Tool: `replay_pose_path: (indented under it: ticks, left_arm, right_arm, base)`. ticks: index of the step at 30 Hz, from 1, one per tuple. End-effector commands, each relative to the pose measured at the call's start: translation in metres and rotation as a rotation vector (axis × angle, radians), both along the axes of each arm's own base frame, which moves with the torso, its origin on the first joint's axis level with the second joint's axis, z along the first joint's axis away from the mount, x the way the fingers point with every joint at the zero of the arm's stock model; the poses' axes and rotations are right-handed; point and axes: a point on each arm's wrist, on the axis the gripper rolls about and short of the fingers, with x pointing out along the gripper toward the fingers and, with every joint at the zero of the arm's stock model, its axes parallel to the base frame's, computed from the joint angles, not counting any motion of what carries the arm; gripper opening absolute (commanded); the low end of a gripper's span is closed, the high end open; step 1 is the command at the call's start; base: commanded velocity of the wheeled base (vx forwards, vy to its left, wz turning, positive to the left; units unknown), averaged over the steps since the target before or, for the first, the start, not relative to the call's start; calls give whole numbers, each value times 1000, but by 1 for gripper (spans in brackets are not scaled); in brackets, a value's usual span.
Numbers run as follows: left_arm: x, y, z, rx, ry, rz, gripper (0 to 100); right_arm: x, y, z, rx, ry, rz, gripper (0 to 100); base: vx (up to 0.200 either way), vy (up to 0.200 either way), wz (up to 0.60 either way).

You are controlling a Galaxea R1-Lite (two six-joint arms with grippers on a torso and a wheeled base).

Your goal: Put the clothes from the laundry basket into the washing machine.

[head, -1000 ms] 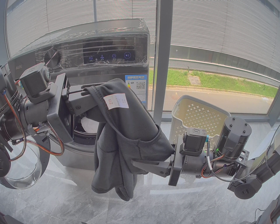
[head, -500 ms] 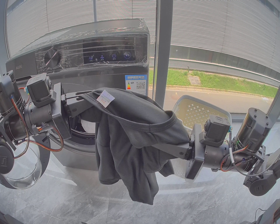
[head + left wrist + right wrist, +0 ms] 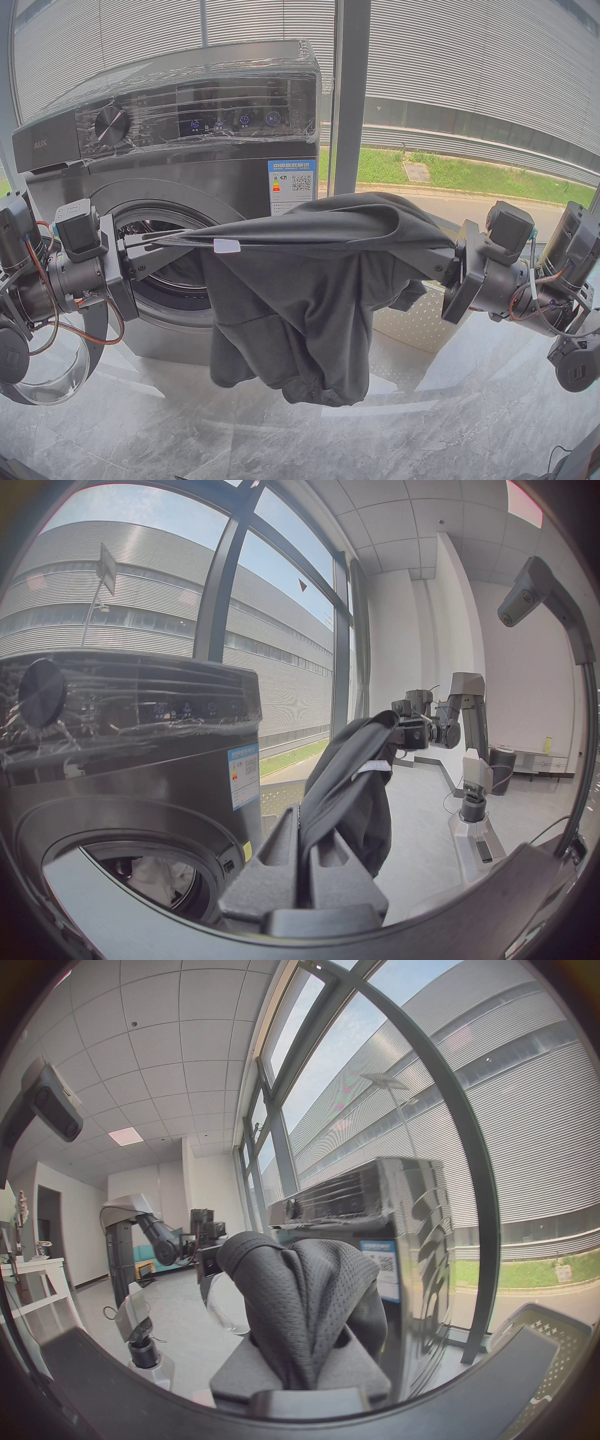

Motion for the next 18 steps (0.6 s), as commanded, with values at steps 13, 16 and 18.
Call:
replay_pose_path:
  ticks: [13, 16, 18]
  left_arm:
    - [-8, 4, -1, 7, -11, 5, 0]
    - [-9, 4, 6, 0, -38, 6, 0]
    - [-11, 5, 13, -5, -66, 11, 0]
  right_arm:
    - [0, -15, 11, 23, -33, -48, 0]
    - [3, -19, 7, 15, -20, -69, 0]
    - [2, -24, 4, 8, -10, -83, 0]
  base:
    - [0, 0, 0]
    - [0, 0, 0]
    - [0, 0, 0]
